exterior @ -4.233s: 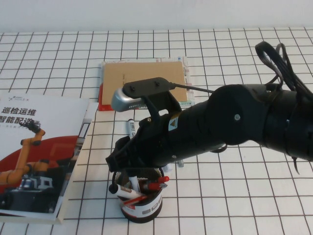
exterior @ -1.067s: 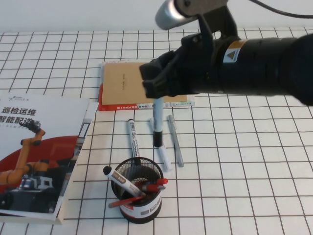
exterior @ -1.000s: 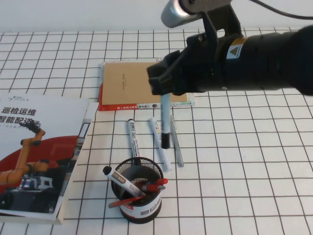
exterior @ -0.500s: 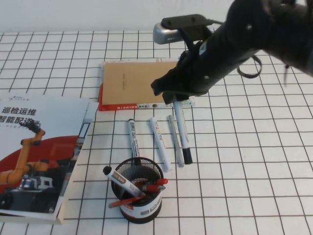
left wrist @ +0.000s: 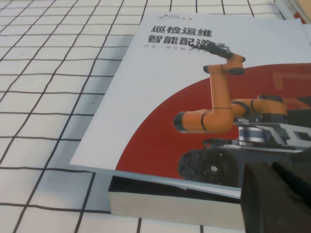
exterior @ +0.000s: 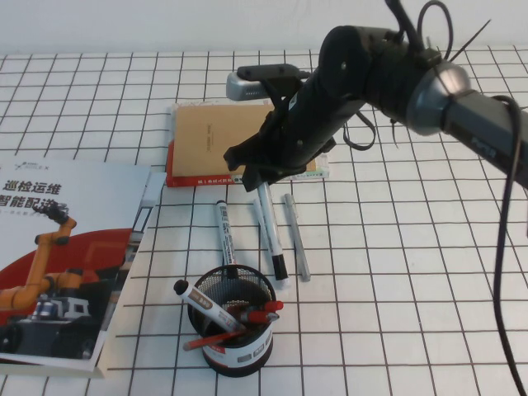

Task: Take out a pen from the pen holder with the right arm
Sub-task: 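Take a marker out of the pen holder and lay it on the table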

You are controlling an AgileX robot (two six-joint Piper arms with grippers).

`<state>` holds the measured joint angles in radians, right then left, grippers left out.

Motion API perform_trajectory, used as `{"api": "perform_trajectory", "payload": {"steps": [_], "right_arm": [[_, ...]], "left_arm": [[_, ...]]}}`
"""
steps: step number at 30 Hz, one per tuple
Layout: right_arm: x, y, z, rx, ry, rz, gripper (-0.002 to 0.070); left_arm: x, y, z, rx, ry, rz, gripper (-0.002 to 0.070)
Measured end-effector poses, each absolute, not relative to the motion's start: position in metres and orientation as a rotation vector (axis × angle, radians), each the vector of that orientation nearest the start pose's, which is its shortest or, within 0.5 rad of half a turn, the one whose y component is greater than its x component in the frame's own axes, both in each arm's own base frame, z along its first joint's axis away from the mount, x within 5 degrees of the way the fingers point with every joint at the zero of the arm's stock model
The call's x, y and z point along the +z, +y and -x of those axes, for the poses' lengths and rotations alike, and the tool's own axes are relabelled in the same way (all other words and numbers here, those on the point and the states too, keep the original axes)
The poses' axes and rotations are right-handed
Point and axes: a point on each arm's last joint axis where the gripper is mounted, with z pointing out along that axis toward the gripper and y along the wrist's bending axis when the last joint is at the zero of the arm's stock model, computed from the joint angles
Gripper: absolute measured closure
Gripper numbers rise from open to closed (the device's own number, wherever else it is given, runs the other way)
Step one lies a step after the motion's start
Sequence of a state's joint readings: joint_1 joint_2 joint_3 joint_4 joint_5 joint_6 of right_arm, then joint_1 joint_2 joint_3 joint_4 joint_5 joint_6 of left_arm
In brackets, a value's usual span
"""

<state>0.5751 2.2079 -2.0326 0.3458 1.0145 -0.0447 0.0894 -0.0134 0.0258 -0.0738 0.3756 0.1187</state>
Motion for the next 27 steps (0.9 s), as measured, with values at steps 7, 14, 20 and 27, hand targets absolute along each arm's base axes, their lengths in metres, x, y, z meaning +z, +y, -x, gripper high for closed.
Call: {"api": "perform_trajectory", "payload": {"steps": [7, 14, 20, 27], "right_arm": [[0.233, 0.300, -0.411, 0.640, 2.648, 0.688, 0.0566], [0.214, 0.306, -0.418, 0.669, 2.669, 0.679, 0.0567], [0.205, 0.308, -0.420, 0.674, 2.672, 0.698, 0.0567], [0.206, 0.309, -0.421, 0.677, 2.650, 0.690, 0.0568]], "left_arm": [[0.172, 0.002, -0.052, 0.071, 1.871, 0.018, 0.0678], [0.172, 0.002, -0.052, 0.071, 1.871, 0.018, 0.0678], [0.172, 0.002, -0.052, 0.071, 1.871, 0.018, 0.0678], [0.172, 0.002, -0.052, 0.071, 1.871, 0.018, 0.0678]]}}
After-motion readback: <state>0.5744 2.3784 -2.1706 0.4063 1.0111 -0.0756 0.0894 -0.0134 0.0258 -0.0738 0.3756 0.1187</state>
